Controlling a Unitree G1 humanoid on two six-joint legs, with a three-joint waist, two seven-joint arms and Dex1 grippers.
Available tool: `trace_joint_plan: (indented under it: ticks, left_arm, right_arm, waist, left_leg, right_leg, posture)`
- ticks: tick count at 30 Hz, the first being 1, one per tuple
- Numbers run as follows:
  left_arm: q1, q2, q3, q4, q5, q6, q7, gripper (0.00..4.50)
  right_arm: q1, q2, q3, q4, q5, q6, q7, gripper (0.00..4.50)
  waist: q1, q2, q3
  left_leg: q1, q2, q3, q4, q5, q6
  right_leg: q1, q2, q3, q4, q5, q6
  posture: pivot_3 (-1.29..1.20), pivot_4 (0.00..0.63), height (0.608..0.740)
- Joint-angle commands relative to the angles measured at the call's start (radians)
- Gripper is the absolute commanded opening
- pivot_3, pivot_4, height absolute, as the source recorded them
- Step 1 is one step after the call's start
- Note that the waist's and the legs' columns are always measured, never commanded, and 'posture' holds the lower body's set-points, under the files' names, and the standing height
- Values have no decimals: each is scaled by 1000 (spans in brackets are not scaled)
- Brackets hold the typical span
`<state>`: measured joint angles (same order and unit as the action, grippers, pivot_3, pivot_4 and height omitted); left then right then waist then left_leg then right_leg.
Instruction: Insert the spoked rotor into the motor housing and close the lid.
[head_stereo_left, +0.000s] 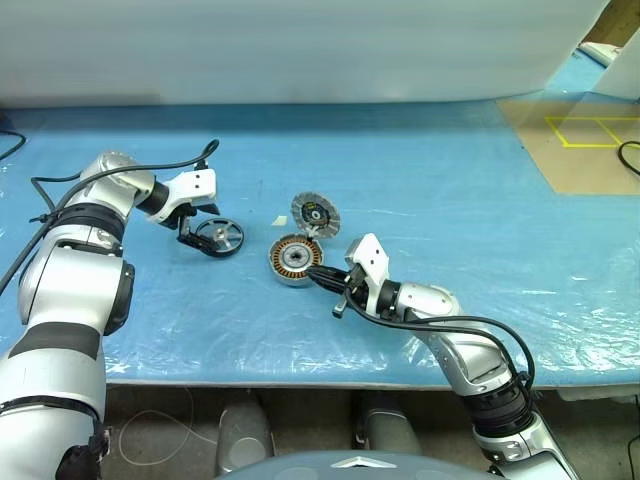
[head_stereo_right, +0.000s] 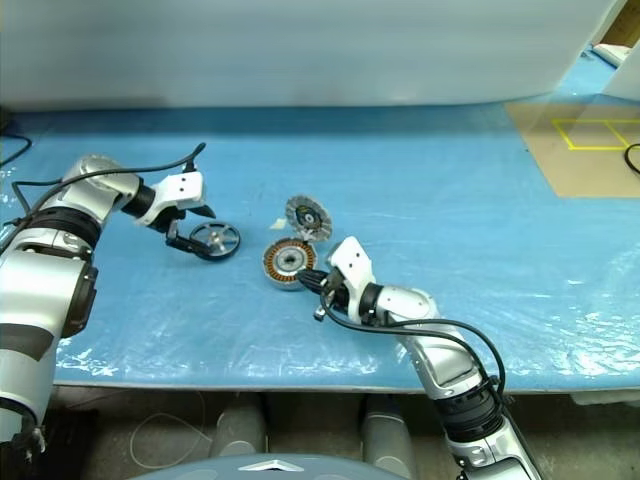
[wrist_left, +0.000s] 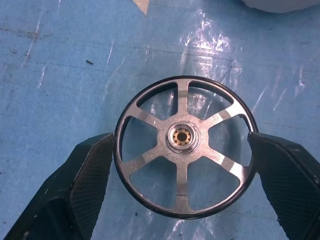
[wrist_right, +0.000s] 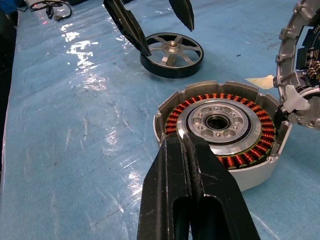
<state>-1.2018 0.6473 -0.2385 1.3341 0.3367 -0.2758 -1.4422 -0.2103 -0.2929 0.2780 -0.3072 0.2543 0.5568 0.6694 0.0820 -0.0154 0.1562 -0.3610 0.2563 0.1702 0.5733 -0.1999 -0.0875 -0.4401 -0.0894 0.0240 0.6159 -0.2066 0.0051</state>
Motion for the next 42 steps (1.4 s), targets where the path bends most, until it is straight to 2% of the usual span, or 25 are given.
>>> trace_joint_plan:
  ticks: [1, 3, 27, 29, 33, 42]
  left_arm:
    - [-3, 5, -1, 2, 5, -8, -10, 3598]
    - [-3, 2, -1, 3, 7, -8, -6, 2906]
    - [6, -19, -33, 12, 62, -5, 37, 2906]
    - [4, -20, -30, 12, 60, -3, 38, 2590]
    - [-1, -18, -27, 12, 58, 2, 29, 1614]
    - [-26, -16, 14, 2, 9, -8, -26, 1603]
  right_arm:
    - [4, -4, -12, -54, 21, -3, -5, 0]
    - [7, -5, -12, -56, 22, -2, -6, 0]
    - [14, -23, -11, -62, 33, 0, -24, 0]
    - [13, -25, -11, -60, 32, -2, -24, 0]
    - [8, -25, -10, -55, 32, -4, -23, 0]
    - [-7, -25, -12, -34, 38, -8, -8, 0]
  waist:
    - [0, 0, 0]
    - [0, 0, 0]
    - [1, 0, 0]
    - [1, 0, 0]
    - [6, 0, 0]
    - [13, 0, 0]
  left_leg:
    - [0, 0, 0, 0, 0, 0]
    - [0, 0, 0, 0, 0, 0]
    - [0, 0, 0, 0, 0, 0]
    - [0, 0, 0, 0, 0, 0]
    - [2, 0, 0, 0, 0, 0]
    - [2, 0, 0, 0, 0, 0]
  right_leg:
    - [0, 0, 0, 0, 0, 0]
    - [0, 0, 0, 0, 0, 0]
    - [0, 0, 0, 0, 0, 0]
    - [0, 0, 0, 0, 0, 0]
    - [2, 0, 0, 0, 0, 0]
    - [2, 0, 0, -1, -1, -2]
  posture:
    - [0, 150, 740]
    - [0, 150, 740]
    - [0, 150, 740]
    - [0, 150, 740]
    - [0, 150, 740]
    - [0, 150, 740]
